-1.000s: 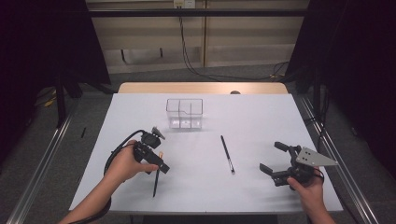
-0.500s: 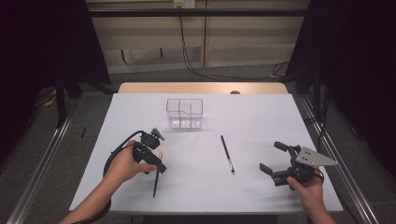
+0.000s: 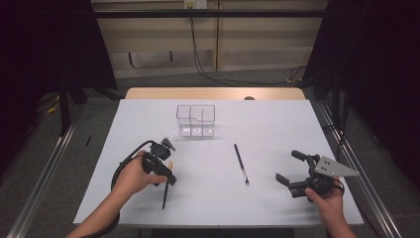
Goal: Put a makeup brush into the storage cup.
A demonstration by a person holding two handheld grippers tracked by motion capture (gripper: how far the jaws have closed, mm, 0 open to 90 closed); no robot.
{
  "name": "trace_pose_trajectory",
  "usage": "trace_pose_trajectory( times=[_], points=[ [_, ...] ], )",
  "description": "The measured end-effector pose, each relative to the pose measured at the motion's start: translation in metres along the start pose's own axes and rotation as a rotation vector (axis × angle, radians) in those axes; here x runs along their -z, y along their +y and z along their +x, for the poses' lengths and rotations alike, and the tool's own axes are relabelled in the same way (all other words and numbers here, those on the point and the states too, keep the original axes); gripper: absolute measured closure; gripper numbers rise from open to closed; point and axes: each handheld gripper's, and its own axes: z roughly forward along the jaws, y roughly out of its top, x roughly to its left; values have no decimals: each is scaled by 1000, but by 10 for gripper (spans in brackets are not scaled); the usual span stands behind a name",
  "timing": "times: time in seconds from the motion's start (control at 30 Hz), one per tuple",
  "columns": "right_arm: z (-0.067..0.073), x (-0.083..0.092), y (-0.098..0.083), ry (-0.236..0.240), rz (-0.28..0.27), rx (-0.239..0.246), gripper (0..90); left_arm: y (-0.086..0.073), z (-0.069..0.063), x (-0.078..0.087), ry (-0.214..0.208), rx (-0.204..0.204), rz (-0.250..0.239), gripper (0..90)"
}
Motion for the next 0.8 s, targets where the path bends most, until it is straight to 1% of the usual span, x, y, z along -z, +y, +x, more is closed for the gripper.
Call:
trace_pose_trajectory(
  times=[0.03,0.07,0.1,0.2,0.27,0.33,0.4,0.5,0.57,0.6,0.67,0.7,0.73,0.77,0.8],
  points=[
    [0,0,0,1,-2,0,0,0,1,-1,2,-3,4,284],
    [0,0,0,0,-2,1,0,0,0,-2,1,6,5,287],
    [0,0,0,0,-1,0,0,0,1,-2,6,-5,8,288],
    [0,0,0,0,-3,-2,0,-1,0,-3,10,-2,5,289],
    [0,0,0,-1,-2,-2,0,-1,1,-3,15,-11,2,294],
    [0,0,0,0,-2,-3,0,-2,2,-2,11,-14,0,314],
    [0,0,0,0,-3,0,0,-3,3,-2,7,0,-12,338],
    [0,0,0,0,-2,-1,0,-4,3,-2,12,-4,-18,346],
    [-1,0,0,-2,-2,-1,0,-4,3,-2,23,-11,-18,364],
    [-1,0,0,-2,-2,-1,0,-4,2,-2,34,-8,-15,364],
    [-1,0,0,-2,0,-1,0,-2,2,-2,42,14,-6,384],
    [-1,0,0,-3,0,-2,0,-1,1,-2,57,20,-2,395],
    [-1,0,0,-3,0,-1,0,-1,0,-2,74,19,6,431],
    [-1,-1,0,-3,0,-1,0,0,-1,-2,82,15,15,457],
    [-1,-1,0,-3,-1,-1,0,1,-2,-2,97,19,18,470]
  ],
)
